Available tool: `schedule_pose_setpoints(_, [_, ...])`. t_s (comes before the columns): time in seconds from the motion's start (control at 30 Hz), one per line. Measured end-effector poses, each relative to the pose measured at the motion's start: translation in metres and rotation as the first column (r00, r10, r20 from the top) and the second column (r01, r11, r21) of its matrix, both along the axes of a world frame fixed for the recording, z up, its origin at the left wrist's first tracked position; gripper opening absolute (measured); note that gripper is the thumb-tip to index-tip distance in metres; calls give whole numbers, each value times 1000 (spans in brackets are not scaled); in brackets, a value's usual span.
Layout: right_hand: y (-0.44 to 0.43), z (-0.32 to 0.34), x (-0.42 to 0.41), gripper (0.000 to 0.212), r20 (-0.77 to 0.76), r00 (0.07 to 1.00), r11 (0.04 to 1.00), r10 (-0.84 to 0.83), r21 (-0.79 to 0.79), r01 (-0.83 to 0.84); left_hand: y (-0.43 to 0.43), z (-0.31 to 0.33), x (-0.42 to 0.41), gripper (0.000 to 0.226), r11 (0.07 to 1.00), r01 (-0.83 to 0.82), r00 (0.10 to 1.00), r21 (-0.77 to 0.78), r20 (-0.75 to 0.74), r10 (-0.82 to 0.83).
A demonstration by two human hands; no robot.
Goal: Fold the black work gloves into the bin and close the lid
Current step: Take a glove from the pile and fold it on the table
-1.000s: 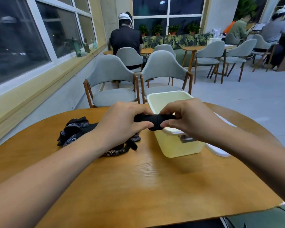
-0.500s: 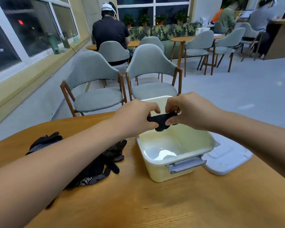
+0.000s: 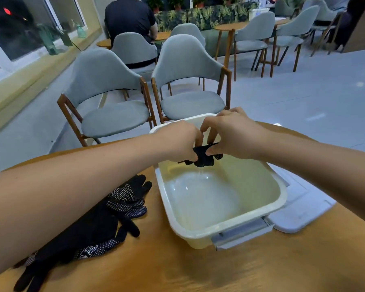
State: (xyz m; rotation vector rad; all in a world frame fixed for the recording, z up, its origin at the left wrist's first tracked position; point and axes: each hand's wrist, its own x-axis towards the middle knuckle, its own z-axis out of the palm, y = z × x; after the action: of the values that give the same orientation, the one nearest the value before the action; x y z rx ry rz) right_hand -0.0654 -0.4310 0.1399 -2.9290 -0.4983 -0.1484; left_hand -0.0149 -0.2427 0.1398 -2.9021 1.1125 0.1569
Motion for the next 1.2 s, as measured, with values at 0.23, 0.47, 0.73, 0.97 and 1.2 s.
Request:
schedule_pose_setpoints(0.23, [-2, -2, -4, 45, 41, 999, 984, 10, 180, -18, -12, -12, 9, 28, 991, 20, 998, 131, 62, -29])
schedule_pose_setpoints(0.47, [-7, -7, -2, 33, 67, 997, 973, 41, 225, -55, -25, -18, 10, 12, 960, -36, 992, 278, 126, 0])
schedule_pose_setpoints(0.73, [-7, -3, -6, 31, 72, 997, 967, 14, 254, -32, -36, -26, 6, 30, 881, 64, 982, 468, 128, -139])
schedule_pose_setpoints(0.97, [-7, -3, -8, 32, 77, 997, 961, -1, 275, -20, -36, -26, 10, 22, 888, 49, 992, 457, 82, -97])
schedule_pose_setpoints(1.2, [-6, 1, -13, 28, 119, 993, 957, -17, 289, -18, -20, -2, 11, 22, 920, 45, 999, 390, 7, -52])
